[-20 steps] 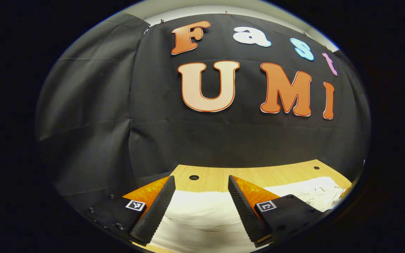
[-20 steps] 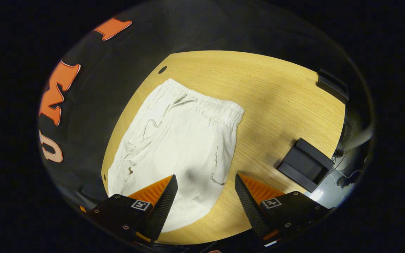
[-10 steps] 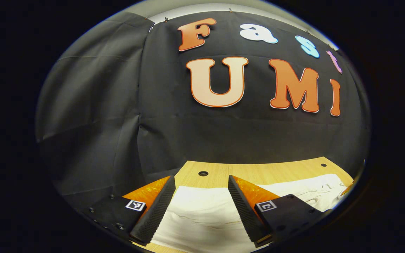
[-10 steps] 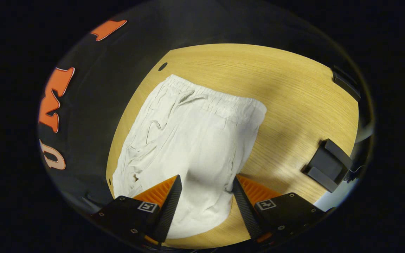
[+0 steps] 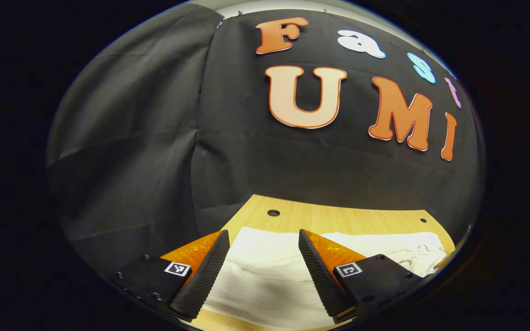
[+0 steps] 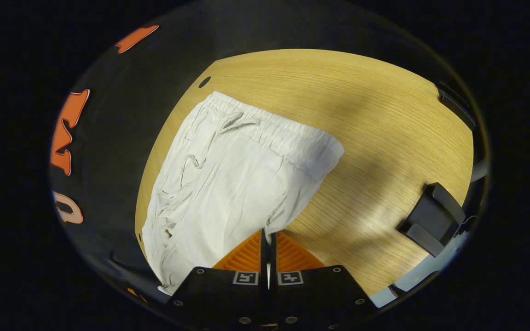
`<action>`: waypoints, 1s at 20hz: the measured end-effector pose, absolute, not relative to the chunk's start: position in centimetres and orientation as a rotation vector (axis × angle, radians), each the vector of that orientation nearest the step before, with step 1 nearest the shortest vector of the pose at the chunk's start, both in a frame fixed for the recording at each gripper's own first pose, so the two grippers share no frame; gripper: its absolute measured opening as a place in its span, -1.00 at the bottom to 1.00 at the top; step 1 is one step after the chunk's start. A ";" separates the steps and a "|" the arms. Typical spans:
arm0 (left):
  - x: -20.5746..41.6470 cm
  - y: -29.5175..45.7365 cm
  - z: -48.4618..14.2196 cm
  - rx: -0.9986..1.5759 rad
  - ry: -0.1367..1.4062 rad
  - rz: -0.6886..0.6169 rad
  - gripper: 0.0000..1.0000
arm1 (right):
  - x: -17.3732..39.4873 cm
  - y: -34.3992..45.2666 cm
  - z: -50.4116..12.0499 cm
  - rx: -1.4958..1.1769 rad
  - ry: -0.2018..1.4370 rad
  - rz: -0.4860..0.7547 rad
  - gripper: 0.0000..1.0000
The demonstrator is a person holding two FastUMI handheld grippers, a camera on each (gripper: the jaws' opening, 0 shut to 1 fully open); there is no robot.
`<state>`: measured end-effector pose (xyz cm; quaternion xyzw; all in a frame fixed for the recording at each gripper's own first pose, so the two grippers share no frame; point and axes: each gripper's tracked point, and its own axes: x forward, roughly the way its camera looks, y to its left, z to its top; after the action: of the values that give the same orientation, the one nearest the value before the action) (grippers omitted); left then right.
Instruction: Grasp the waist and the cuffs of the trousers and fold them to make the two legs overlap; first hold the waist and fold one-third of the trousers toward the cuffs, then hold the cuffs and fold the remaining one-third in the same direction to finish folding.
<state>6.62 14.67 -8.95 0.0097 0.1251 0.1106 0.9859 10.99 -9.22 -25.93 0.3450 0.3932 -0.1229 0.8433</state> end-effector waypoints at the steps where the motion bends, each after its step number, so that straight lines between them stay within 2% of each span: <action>1: 6.0 15.1 -9.6 -0.018 0.270 0.227 0.90 | 10.9 -9.2 -26.0 0.713 0.831 -0.254 -0.99; 2: 5.2 15.7 -10.3 -0.059 0.289 0.236 0.96 | 10.8 -9.2 -26.0 0.691 0.837 -0.244 -0.98; 4: 4.1 17.2 -12.3 -0.139 0.334 0.291 0.97 | 10.8 -9.3 -25.9 0.648 0.845 -0.230 -0.98; 5: 3.9 17.6 -13.0 -0.184 0.358 0.306 0.90 | 10.8 -9.4 -25.9 0.634 0.848 -0.227 -0.98; 6: 3.8 17.6 -13.6 -0.231 0.377 0.315 1.00 | 10.7 -9.3 -25.8 0.621 0.851 -0.224 -0.98; 11: 2.3 18.7 -19.4 -0.519 0.472 0.374 0.97 | 10.9 -9.4 -25.8 0.586 0.867 -0.216 -0.98; 12: 1.9 18.6 -20.7 -0.570 0.509 0.386 0.90 | 10.9 -9.4 -25.8 0.583 0.869 -0.215 -0.98; 13: 1.7 18.3 -21.8 -0.610 0.548 0.396 0.97 | 10.9 -9.4 -25.8 0.581 0.872 -0.214 -0.98; 20: 0.9 18.0 -26.5 -0.849 0.634 0.449 0.98 | 10.9 -9.5 -25.7 0.583 0.872 -0.216 -0.97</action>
<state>0.94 17.96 -26.48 -0.4017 0.2996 0.2121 0.8390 10.88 -9.48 -25.72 0.2777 0.4156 -0.1031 0.8599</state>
